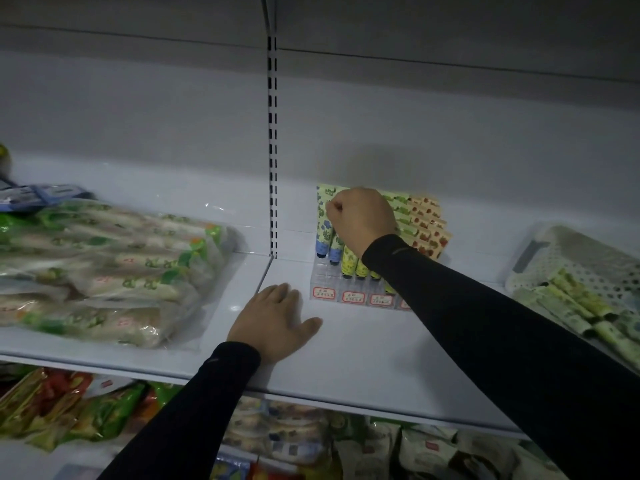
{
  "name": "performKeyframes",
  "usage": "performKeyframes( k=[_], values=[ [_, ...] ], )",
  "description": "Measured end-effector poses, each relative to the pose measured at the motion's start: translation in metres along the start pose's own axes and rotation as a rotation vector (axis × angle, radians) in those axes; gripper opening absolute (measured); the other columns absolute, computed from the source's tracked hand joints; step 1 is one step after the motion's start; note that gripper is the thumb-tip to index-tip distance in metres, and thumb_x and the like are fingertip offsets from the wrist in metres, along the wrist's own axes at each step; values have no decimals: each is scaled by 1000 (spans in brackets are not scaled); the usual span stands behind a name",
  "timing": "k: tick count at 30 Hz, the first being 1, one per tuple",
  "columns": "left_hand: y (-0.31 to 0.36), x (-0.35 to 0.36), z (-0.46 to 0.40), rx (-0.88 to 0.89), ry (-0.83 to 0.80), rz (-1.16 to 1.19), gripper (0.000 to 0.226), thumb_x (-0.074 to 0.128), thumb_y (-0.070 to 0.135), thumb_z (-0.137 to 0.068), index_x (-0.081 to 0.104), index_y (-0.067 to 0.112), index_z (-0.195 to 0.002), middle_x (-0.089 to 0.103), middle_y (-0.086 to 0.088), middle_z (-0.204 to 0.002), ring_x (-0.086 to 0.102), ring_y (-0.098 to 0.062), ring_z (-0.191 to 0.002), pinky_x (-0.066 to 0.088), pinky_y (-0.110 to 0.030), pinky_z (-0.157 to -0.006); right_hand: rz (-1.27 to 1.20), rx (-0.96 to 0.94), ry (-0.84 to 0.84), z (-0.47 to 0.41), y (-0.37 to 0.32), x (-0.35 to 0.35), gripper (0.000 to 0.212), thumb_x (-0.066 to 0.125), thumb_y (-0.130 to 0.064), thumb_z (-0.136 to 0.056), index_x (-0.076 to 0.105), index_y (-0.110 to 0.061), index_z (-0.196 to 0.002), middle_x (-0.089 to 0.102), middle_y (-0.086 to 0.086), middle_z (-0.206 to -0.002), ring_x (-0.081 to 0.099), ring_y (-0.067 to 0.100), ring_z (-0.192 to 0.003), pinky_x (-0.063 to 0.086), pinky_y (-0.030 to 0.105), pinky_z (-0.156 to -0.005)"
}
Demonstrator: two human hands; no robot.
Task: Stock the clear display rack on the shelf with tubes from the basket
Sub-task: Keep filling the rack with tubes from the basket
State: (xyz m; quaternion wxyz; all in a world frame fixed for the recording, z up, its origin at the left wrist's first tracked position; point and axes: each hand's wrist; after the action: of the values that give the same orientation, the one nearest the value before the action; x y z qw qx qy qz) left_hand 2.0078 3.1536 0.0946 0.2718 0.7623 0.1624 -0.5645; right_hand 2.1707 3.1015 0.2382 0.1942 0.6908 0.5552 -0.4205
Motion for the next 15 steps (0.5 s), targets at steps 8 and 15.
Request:
performKeyframes(
  k=[8,15],
  values=[
    [1,-3,2,-15,-20,-6,66,29,74,-82,52,19,-111,51,-1,-128,40,-20,-126,30,-31,-107,-8,-4,-36,-4,1,6,37,50,-19,-90,45,-13,-54,49,5,-57,48,23,-56,42,28,-54],
    [6,-7,4,-24,-9,-10,63,39,66,-91,52,15,-125,48,-5,-138,36,-21,-132,26,-32,-110,-57,67,-142,-22,3,0,38,58,-16,-83,42,-13,-49,41,1,-47,40,16,-45,41,26,-54]
  ],
)
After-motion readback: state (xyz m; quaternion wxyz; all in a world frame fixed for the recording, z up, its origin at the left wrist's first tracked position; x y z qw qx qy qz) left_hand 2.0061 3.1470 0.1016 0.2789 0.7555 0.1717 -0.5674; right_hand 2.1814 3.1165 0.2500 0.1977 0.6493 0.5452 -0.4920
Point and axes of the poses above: each hand's wrist, its own z-axis away from the middle knuckle, its own x-axis out of the palm, y = z × x
